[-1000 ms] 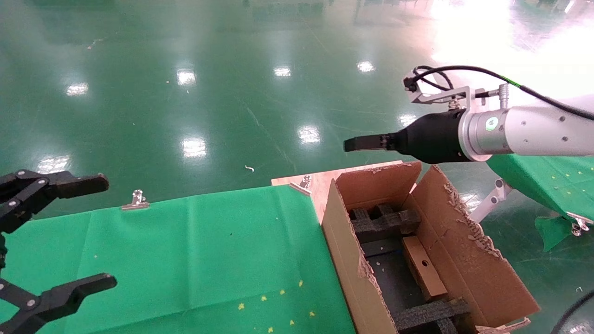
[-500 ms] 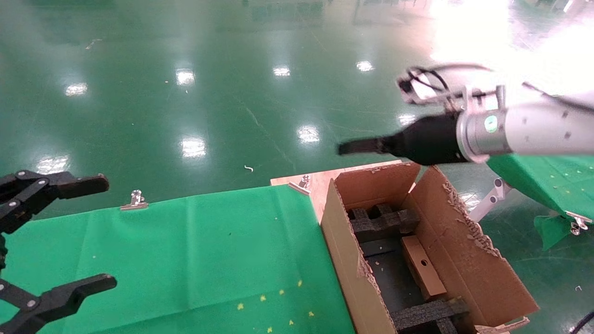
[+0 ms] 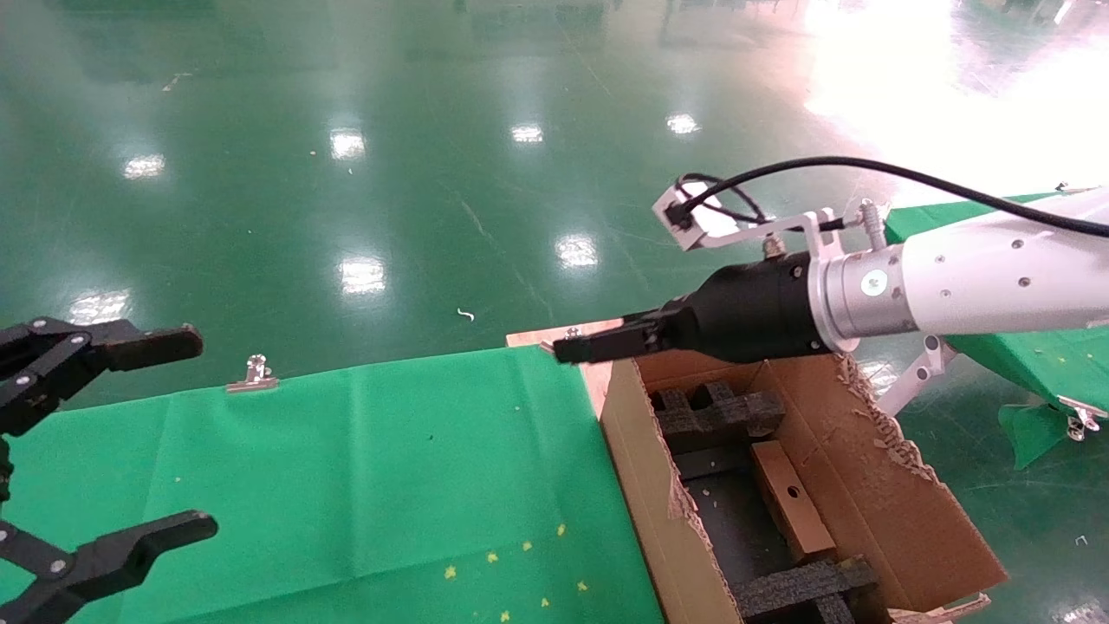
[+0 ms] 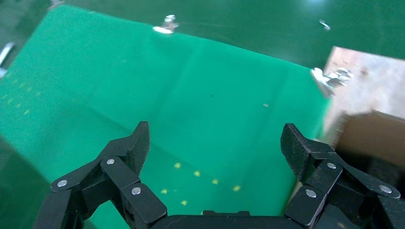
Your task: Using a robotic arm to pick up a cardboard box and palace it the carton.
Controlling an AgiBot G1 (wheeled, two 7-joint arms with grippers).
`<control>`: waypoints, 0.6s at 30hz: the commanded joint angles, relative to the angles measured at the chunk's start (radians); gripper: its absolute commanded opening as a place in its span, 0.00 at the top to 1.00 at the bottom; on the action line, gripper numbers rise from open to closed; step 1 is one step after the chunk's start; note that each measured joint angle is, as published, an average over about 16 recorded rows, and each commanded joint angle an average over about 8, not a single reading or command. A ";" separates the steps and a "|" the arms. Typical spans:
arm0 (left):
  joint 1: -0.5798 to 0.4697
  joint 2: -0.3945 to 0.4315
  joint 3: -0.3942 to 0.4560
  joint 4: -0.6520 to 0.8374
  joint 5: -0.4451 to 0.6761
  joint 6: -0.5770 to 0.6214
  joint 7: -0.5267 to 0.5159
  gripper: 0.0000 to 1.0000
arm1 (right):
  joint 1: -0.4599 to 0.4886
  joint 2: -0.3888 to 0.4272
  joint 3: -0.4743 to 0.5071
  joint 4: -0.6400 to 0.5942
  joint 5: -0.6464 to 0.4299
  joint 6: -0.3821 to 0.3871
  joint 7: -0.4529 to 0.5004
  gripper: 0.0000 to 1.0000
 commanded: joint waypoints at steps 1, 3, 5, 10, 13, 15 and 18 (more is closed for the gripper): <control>0.000 0.000 0.000 0.000 0.000 0.000 0.000 0.00 | -0.033 -0.004 0.047 -0.003 0.026 -0.026 -0.055 0.00; 0.000 0.000 0.000 0.000 0.000 0.000 0.000 0.00 | -0.066 -0.008 0.094 -0.005 0.052 -0.051 -0.111 0.00; 0.000 0.000 0.000 0.000 0.000 0.000 0.000 0.00 | -0.099 -0.012 0.141 -0.008 0.078 -0.077 -0.166 0.00; 0.000 0.000 0.000 0.000 0.000 0.000 0.000 0.00 | -0.180 -0.021 0.258 -0.014 0.142 -0.141 -0.303 0.00; 0.000 0.000 0.000 0.000 0.000 0.000 0.000 0.00 | -0.229 -0.027 0.328 -0.018 0.181 -0.179 -0.385 0.00; 0.000 0.000 0.000 0.000 0.000 0.000 0.000 0.00 | -0.262 -0.031 0.374 -0.021 0.206 -0.204 -0.440 0.00; 0.000 0.000 0.000 0.000 0.000 0.000 0.000 0.00 | -0.311 -0.037 0.444 -0.024 0.245 -0.242 -0.522 0.00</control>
